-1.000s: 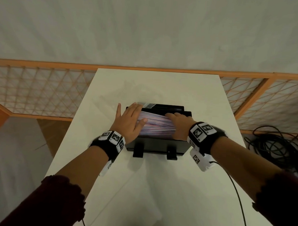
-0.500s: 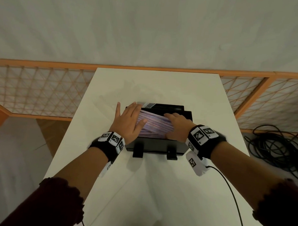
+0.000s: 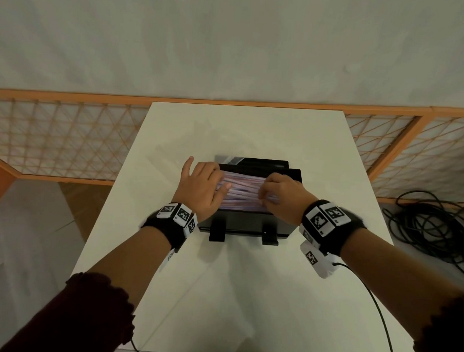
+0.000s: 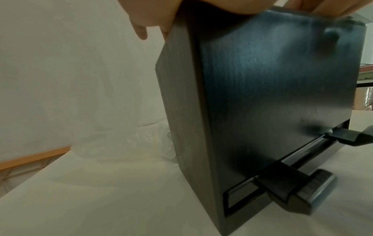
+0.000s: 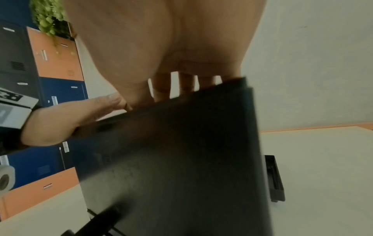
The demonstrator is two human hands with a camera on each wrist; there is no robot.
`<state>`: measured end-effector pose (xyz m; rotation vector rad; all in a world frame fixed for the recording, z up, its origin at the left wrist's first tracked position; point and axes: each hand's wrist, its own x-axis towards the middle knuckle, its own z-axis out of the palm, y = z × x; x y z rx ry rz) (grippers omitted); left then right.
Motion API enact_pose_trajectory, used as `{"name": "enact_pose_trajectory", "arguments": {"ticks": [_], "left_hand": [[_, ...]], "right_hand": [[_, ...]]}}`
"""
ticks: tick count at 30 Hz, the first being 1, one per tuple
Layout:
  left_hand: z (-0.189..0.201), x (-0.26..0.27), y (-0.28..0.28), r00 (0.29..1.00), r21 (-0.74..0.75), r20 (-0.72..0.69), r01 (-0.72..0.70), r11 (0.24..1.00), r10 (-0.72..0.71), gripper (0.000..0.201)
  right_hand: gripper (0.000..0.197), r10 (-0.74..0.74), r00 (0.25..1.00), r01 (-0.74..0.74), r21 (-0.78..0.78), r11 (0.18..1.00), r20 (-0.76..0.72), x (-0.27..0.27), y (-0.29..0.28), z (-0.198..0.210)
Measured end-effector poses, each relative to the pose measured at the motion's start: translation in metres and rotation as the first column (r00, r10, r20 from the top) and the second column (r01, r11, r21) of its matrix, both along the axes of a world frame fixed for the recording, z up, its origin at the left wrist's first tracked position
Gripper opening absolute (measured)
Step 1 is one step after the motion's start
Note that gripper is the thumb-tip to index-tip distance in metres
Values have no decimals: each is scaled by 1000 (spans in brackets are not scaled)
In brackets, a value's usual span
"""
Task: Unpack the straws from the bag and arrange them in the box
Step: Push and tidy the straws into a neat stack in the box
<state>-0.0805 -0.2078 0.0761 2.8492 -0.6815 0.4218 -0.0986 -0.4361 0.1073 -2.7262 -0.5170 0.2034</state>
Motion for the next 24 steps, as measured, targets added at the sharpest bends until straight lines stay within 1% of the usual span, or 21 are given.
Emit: {"name": "enact_pose_trajectory", "arguments": {"ticks": [1, 2, 3, 5, 6, 7, 8, 10, 11, 13, 14, 15, 16, 17, 18, 19, 20, 21, 22, 23, 24], "left_hand": [[0, 0, 0, 1000, 2, 21, 3, 1000, -3, 53], [0, -1, -1, 999, 4, 33, 2, 1000, -2, 51], [0, -1, -1, 1000, 11, 30, 1, 1000, -1, 51], [1, 0, -1, 1000, 49, -27, 2, 999, -1, 61], [2, 0, -1, 997, 80, -73, 10, 997, -4, 68], [3, 2, -1, 993, 104, -116, 21, 994, -9, 74], [3, 3, -1, 988, 118, -151, 31, 993, -13, 76], [4, 3, -2, 985, 112, -170, 41, 993, -21, 77], [5, 2, -1, 986, 95, -163, 45, 995, -29, 77], [4, 0, 0, 990, 63, -136, 49, 997, -40, 74], [4, -1, 1, 992, 45, -122, 34, 998, -29, 71], [2, -2, 1, 994, 11, -111, -1, 1000, 2, 68], [2, -3, 0, 992, -52, -114, -58, 997, 51, 64], [4, -4, 0, 982, -152, -148, -138, 979, 116, 61], [6, -6, -1, 958, -283, -223, -242, 928, 181, 58], [7, -6, -1, 911, -428, -348, -366, 827, 223, 58], [8, -4, -2, 828, -556, -524, -510, 657, 199, 59], [9, -3, -4, 725, -619, -683, -641, 454, 93, 61], [9, 0, -7, 632, -614, -774, -731, 298, -44, 68], [8, 1, -10, 568, -591, -806, -771, 236, -165, 78], [9, 2, -10, 531, -583, -809, -778, 233, -251, 86]], "right_hand": [[22, -4, 1000, 3, 42, 999, 12, -1, -1, -2], [28, -10, 1000, 8, 67, 998, 28, -2, -2, -3], [38, -7, 999, 4, 69, 998, 36, -3, -3, -4], [63, 48, 999, -48, -4, 999, -19, -7, -1, -7], [69, 85, 995, -87, -40, 995, -57, -9, 2, -8], [69, 125, 990, -129, -54, 990, -72, -11, 5, -10], [65, 155, 986, -159, -60, 986, -54, -12, 7, -11], [54, 165, 986, -163, -92, 982, 19, -11, 7, -11], [53, 148, 988, -144, -111, 983, 32, -10, 6, -11], [69, 110, 993, -106, -99, 989, 38, -12, 2, -12], [76, 80, 996, -77, -60, 995, 48, -15, 0, -11], [78, 37, 996, -37, -3, 999, 79, -16, -3, -11], [77, -36, 993, 29, 62, 998, 112, -17, -6, -10], [75, -130, 983, 112, 137, 984, 130, -17, -11, -10], [73, -239, 966, 213, 212, 954, 104, -18, -14, -6], [71, -343, 939, 324, 288, 901, 13, -16, -19, -7], [70, -418, 899, 437, 338, 834, -131, -15, -24, -9], [72, -458, 837, 544, 367, 755, -299, -12, -27, -13], [76, -469, 772, 625, 383, 680, -429, -10, -30, -17], [81, -473, 716, 689, 411, 597, -513, -8, -32, -18], [85, -476, 682, 727, 443, 525, -556, -6, -32, -16]]}}
